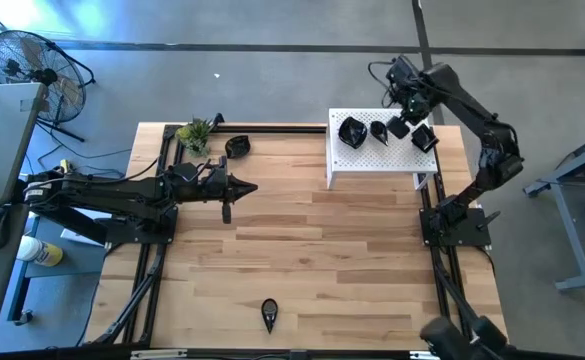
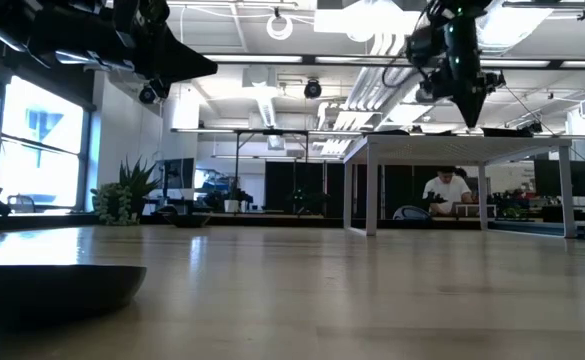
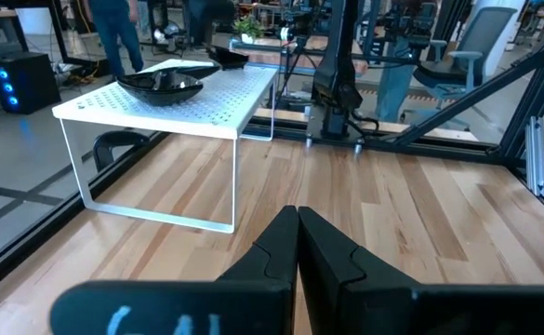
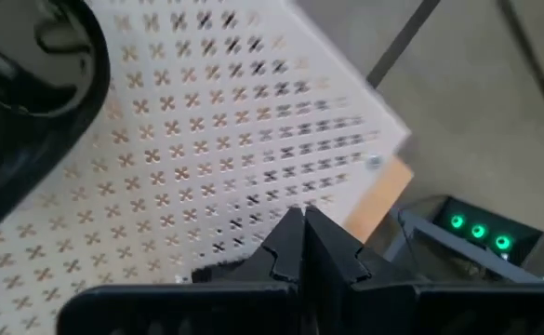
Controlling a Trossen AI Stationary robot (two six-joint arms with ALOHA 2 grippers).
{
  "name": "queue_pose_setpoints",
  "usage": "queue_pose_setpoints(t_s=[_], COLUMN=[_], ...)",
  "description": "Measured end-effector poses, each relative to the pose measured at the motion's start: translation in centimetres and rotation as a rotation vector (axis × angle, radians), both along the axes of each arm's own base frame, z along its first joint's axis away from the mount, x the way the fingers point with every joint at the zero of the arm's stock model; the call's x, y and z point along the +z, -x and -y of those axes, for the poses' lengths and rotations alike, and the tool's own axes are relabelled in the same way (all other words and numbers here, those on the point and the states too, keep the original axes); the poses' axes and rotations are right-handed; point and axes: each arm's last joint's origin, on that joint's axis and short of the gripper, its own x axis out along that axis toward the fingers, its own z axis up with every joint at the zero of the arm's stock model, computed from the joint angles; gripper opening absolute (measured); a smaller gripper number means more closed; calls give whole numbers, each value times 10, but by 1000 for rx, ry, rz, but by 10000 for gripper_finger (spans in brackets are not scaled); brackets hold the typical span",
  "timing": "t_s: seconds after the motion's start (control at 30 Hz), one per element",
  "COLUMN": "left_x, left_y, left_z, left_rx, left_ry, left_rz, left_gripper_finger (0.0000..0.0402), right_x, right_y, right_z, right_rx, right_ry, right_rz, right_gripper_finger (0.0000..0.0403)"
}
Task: Pick & Place Mini shaped plates
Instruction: Stack the black square plate on top of the black square plates on the shelf
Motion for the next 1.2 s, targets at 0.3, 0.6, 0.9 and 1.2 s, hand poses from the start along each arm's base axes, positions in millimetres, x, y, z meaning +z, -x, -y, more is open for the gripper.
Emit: queue_pose_setpoints(t_s=[0.3,0.6,0.9,1.2], left_x=[0,-1,-1,-1], left_y=[0,0,0,0], left_z=[0,0,0,0], left_rx=[0,0,0,0], left_ry=[0,1,1,1], left_rz=[-1,-10,-8,-8], left_gripper_finger=[5,5,5,5], right_x=[20,-1,-25,-47], right_y=[11,8,9,6], right_z=[-23,-28,-33,-32], right_rx=[-21,8,95,149], right_ry=[-35,-75,-149,-160], right_rz=[34,-90,-215,-210], right_gripper_finger=[0,0,0,0])
